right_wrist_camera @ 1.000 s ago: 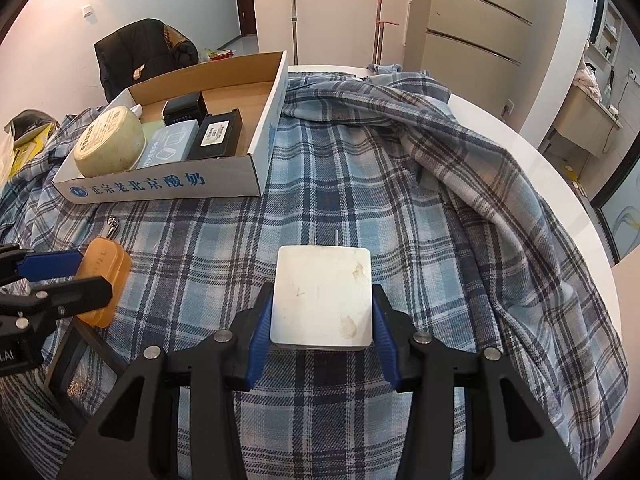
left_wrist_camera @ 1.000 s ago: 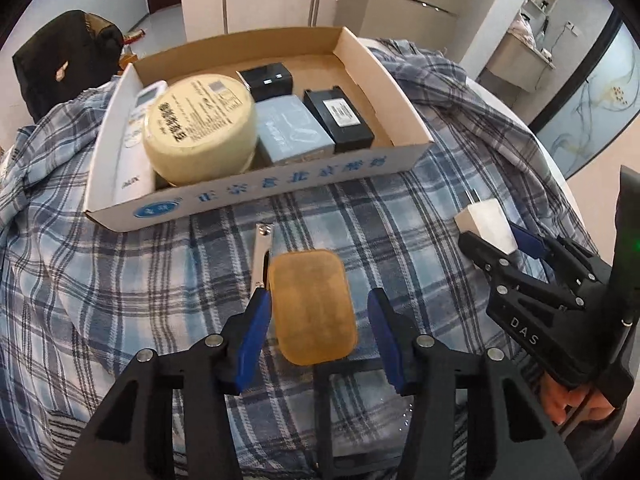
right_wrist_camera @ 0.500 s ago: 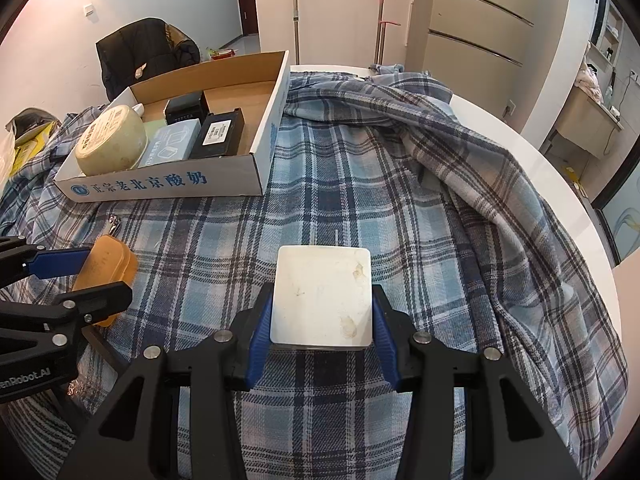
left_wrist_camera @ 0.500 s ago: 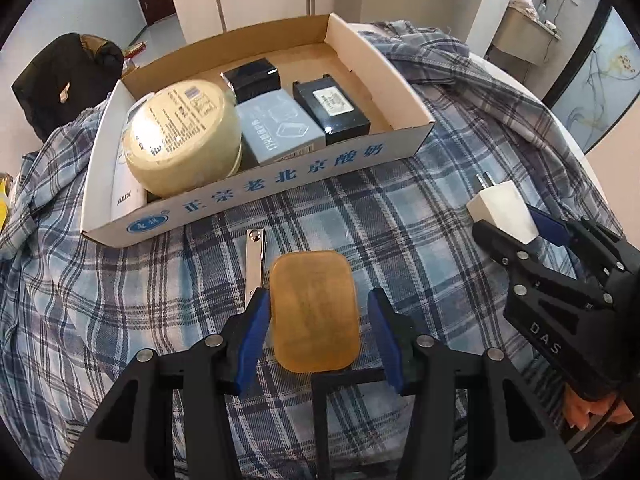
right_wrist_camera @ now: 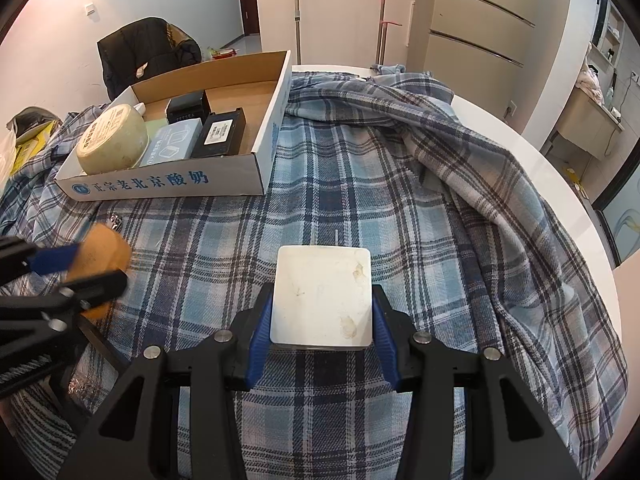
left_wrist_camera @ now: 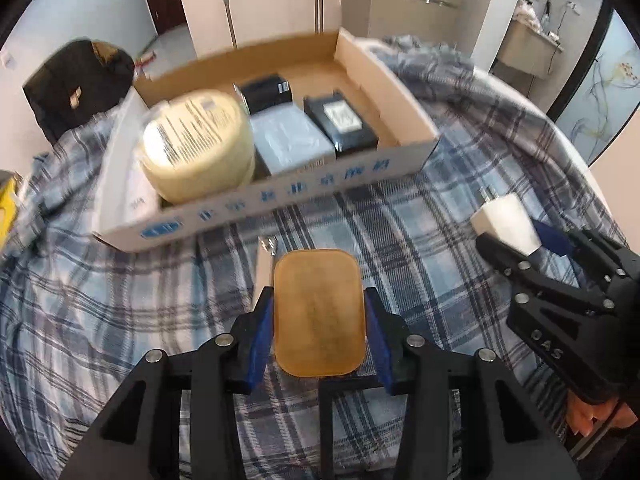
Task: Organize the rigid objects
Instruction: 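Carry the orange soap box and white plug over the box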
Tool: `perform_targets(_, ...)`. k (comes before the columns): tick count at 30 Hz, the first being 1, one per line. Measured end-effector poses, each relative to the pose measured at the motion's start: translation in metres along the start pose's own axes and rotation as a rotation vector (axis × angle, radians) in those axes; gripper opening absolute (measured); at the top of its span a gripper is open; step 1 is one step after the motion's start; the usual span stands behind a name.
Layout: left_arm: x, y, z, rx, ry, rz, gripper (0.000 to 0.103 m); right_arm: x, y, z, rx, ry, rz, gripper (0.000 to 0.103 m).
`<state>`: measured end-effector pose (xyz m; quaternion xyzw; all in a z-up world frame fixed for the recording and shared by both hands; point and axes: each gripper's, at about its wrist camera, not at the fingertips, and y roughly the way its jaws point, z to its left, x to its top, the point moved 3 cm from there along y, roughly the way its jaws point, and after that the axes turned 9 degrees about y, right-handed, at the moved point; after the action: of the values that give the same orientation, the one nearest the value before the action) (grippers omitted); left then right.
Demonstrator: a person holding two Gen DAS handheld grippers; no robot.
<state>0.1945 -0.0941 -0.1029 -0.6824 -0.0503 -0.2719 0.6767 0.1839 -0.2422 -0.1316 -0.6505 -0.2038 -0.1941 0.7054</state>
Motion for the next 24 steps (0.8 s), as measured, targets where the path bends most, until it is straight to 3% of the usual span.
perform_targets(5, 0.003, -0.035, 0.009, -0.02, -0.016, -0.11, 0.045, 0.0, 0.0, 0.0, -0.001, 0.001, 0.0, 0.044)
perform_targets(12, 0.002, -0.098, 0.038, 0.097, -0.074, -0.311, 0.045, 0.0, 0.0, 0.0, 0.0, 0.0, -0.001, 0.044)
perform_targets(24, 0.0, -0.119, 0.063, 0.114, -0.097, -0.34, 0.045, 0.002, -0.005, 0.0, -0.01, -0.005, -0.014, 0.044)
